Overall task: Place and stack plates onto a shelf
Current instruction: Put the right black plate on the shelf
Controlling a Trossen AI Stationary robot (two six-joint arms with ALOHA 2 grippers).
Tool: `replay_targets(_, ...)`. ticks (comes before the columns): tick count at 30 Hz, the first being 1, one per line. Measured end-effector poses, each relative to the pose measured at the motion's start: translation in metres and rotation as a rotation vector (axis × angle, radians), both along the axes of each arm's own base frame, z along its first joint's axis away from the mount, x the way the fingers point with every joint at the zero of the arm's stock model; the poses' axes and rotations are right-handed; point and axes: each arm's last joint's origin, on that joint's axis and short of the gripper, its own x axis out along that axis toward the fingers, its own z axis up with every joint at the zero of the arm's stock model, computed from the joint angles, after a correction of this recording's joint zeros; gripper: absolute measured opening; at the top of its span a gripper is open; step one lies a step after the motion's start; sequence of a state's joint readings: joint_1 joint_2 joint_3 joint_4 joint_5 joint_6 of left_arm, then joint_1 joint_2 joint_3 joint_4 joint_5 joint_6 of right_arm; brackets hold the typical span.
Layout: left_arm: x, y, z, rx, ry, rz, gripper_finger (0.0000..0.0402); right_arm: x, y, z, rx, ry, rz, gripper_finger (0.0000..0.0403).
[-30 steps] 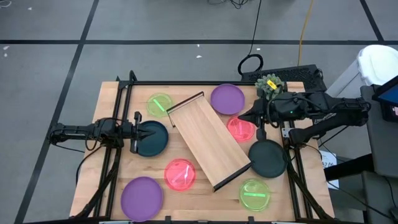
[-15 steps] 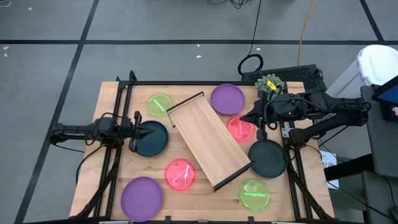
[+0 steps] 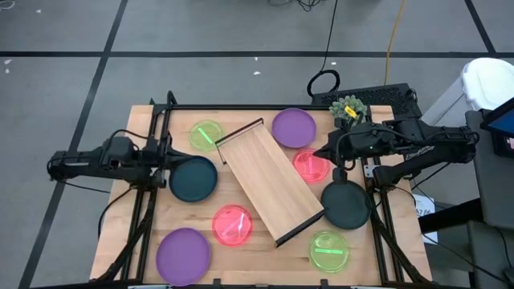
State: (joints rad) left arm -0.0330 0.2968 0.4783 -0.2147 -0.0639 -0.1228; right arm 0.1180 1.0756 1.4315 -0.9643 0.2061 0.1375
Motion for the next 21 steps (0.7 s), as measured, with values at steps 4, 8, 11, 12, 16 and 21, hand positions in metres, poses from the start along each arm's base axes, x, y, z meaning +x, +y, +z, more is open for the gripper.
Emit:
replay_targets(4, 0.011, 0.0, 0.021, 0.009, 0.017, 0.0, 0.0001, -0.001, -0.003, -0.005, -0.01, 0.034, -0.013, 0.0)
replay_targets(8, 0.022, -0.001, 0.036, 0.017, 0.038, -0.001, 0.0001, 0.001, -0.005, -0.015, -0.02, 0.067, -0.018, 0.0)
replay_targets(11, 0.031, -0.001, 0.045, 0.016, 0.049, -0.001, 0.0001, 0.002, -0.005, -0.023, -0.024, 0.095, -0.018, 0.0)
replay_targets(12, 0.034, -0.001, 0.047, 0.013, 0.055, -0.001, 0.0001, 0.002, -0.005, -0.026, -0.025, 0.105, -0.018, 0.0)
replay_targets(16, 0.045, -0.002, 0.055, 0.009, 0.071, -0.001, 0.0001, 0.004, -0.005, -0.036, -0.028, 0.138, -0.018, 0.0)
replay_targets(21, 0.062, -0.002, 0.058, 0.017, 0.113, 0.005, 0.0001, 0.004, -0.007, -0.046, -0.034, 0.177, -0.026, 0.0)
